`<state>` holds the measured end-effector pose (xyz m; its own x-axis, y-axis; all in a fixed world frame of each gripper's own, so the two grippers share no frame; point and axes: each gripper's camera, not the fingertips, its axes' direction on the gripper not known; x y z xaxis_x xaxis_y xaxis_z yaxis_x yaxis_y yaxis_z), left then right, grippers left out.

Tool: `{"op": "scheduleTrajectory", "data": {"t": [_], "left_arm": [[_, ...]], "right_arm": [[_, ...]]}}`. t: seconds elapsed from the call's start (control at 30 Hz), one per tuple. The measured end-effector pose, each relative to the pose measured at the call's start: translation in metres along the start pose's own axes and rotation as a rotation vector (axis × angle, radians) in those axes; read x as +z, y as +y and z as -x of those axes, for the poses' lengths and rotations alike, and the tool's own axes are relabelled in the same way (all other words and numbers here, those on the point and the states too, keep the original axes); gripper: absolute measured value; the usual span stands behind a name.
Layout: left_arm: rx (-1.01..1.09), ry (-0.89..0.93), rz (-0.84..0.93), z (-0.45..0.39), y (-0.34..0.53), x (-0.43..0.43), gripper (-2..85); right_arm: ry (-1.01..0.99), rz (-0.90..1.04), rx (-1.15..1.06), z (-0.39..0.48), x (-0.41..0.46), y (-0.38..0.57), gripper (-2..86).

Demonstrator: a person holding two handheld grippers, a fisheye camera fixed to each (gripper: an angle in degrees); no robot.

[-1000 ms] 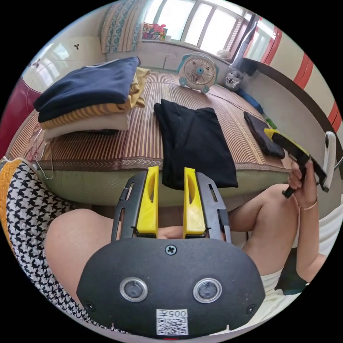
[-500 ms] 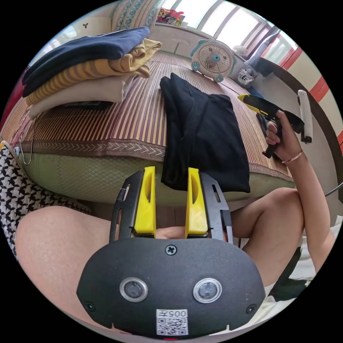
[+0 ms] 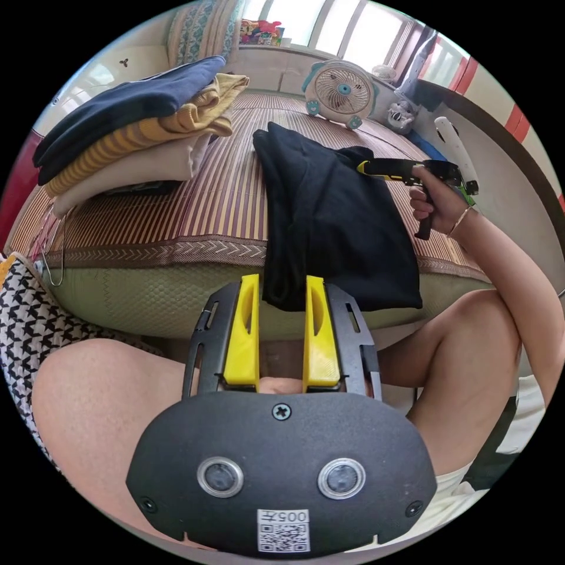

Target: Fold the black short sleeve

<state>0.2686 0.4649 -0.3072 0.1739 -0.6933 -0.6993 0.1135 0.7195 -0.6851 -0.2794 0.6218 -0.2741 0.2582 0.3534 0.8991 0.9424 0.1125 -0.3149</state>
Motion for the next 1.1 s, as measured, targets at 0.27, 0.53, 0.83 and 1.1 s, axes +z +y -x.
{"op": "scheduleTrajectory", "data": {"t": [0.27,0.53,0.83,1.1], "left_arm": [[0.015,0.057,0.067,-0.001,-0.010,0.004,7.6],[0.021,0.089,0.099,0.003,-0.013,-0.001,5.8],[0.136,0.191,0.055,-0.018,0.002,-0.047,5.1],[0.204,0.246,-0.032,-0.030,0.022,-0.110,4.9]], "right_arm": [[-0.020,0.015,-0.029,0.004,-0.008,0.006,2.3],[0.043,0.004,-0.113,0.029,-0.031,0.024,-0.1],[0.044,-0.131,-0.106,0.053,-0.104,0.068,-0.4],[0.169,-0.227,-0.120,0.095,-0.157,0.134,-0.5]]}}
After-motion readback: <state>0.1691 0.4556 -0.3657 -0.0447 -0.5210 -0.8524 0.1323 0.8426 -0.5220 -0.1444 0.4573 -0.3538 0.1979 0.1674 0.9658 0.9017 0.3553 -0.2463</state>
